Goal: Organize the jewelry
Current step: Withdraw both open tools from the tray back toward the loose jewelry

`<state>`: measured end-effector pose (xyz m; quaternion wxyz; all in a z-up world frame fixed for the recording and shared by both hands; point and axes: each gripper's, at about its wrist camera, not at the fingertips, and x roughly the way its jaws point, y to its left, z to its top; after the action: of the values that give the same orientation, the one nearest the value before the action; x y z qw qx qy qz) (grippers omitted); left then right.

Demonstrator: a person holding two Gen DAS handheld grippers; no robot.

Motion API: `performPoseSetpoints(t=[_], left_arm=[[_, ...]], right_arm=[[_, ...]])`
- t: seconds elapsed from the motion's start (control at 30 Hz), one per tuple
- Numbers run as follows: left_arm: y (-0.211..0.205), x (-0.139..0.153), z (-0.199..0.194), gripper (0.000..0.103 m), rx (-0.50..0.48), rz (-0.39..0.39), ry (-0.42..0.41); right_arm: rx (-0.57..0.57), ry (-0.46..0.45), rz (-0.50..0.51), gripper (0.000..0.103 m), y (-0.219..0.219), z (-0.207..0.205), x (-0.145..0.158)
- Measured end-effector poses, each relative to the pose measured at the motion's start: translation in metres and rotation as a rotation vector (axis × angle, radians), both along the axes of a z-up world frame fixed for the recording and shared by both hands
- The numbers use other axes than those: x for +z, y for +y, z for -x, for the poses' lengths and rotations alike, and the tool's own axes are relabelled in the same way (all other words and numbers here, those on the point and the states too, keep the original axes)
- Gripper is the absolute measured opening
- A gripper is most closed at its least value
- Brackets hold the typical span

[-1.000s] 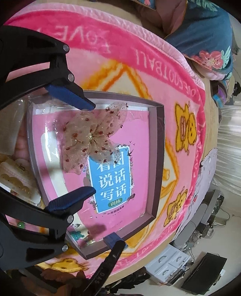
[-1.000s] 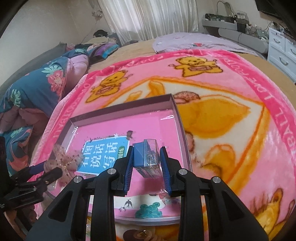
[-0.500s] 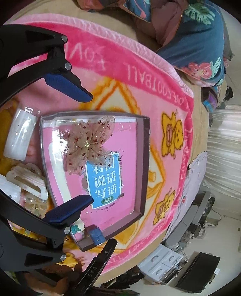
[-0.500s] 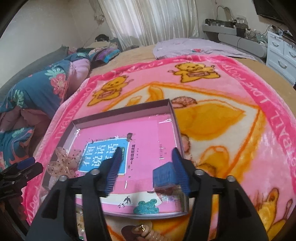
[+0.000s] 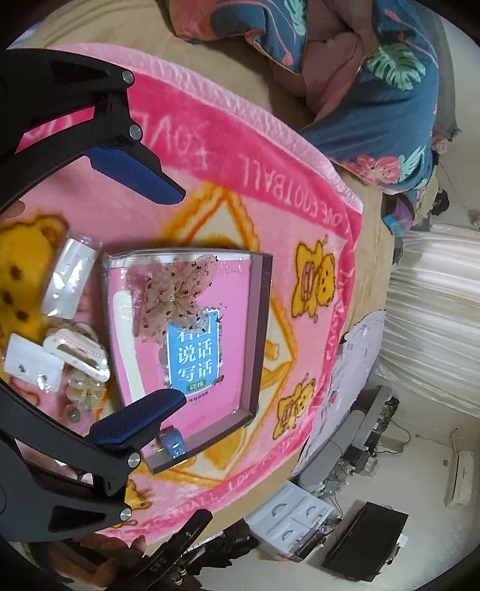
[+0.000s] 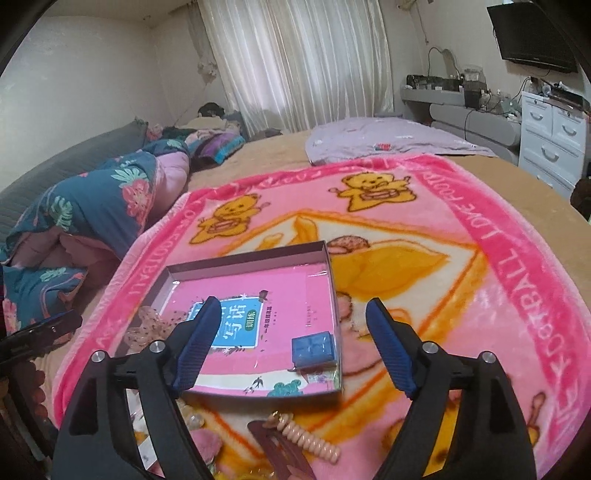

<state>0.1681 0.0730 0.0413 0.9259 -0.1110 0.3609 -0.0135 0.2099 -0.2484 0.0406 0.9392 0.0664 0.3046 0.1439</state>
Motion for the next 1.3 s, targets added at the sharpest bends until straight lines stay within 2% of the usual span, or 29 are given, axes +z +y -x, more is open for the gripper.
performPoseSetpoints(t=[0.33,0.6,1.0,1.3], left_arm=[[0.005,0.014,0.042,0.094,0.011,0.013,-0.028],[0.002,0.024,0.074,0.094,0.002,0.014,-0.051],[-0.023,0.015,0.093,0.094,-0.053,-0.011,-0.022],[-0.04,-0.005,0.099,0.094,-0.096,-0.037,0.034]], right_arm=[[0.008,-0.057,0.009,0.082,-0.008,0.044,0.027],[0.048,-0.069,0.023,0.082,-0.006,0.075,0.032],[0.106,-0.045,0.039,0.082,-0.001,0.101,0.025],[0.127,-0.005,0.051,0.082,-0.004,0.113,0.012]])
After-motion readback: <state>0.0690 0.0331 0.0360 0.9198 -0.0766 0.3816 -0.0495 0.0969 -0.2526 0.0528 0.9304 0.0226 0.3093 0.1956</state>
